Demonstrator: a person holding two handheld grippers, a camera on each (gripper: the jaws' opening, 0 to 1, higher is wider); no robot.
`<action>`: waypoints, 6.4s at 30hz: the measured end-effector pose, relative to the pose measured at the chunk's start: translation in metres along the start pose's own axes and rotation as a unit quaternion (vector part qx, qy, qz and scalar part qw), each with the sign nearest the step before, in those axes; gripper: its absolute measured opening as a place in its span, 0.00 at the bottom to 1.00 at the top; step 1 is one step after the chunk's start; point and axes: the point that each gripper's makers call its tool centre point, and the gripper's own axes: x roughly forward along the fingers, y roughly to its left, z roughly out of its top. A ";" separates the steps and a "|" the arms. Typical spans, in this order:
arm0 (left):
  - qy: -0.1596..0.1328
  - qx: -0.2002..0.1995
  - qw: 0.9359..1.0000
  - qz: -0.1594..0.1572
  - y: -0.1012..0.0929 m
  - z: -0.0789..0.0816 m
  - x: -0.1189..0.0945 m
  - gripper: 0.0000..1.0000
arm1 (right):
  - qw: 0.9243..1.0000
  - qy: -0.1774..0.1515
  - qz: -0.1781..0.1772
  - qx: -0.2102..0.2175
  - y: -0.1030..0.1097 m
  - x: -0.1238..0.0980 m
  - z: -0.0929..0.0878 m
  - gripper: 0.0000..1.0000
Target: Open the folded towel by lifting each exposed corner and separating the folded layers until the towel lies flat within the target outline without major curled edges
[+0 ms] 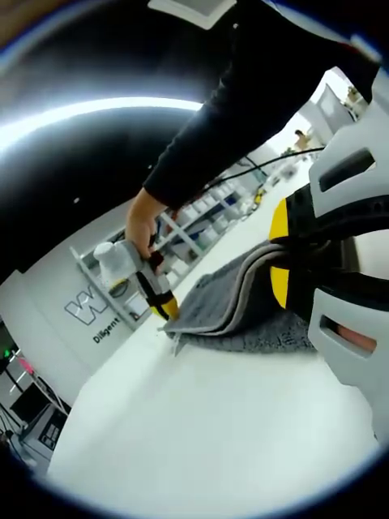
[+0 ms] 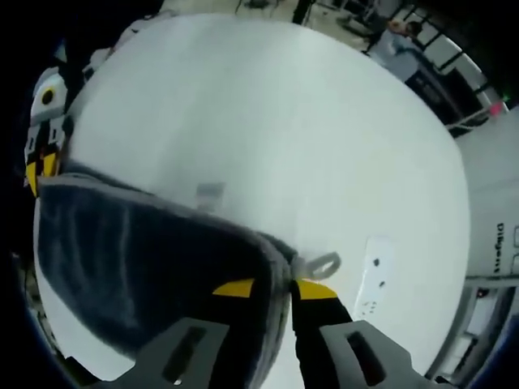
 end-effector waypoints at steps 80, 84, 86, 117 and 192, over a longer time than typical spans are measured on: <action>0.000 0.000 1.000 -0.001 0.002 0.002 0.002 0.09 | 0.999 -0.022 -0.025 -0.033 0.019 0.002 0.006 0.08; 0.000 0.002 1.000 -0.001 0.002 0.002 0.001 0.09 | 0.999 -0.019 -0.017 -0.022 0.014 0.008 0.006 0.08; 0.000 0.002 1.000 -0.001 0.002 0.002 0.001 0.09 | 1.000 -0.014 -0.009 -0.016 0.017 0.012 0.005 0.07; -0.002 0.065 0.998 -0.015 -0.015 0.001 0.000 0.03 | 0.997 -0.030 -0.069 -0.017 0.006 -0.011 0.002 0.00; -0.002 0.162 0.983 -0.090 -0.093 -0.015 0.012 0.03 | 0.913 -0.251 -0.300 0.114 0.005 -0.093 -0.007 0.00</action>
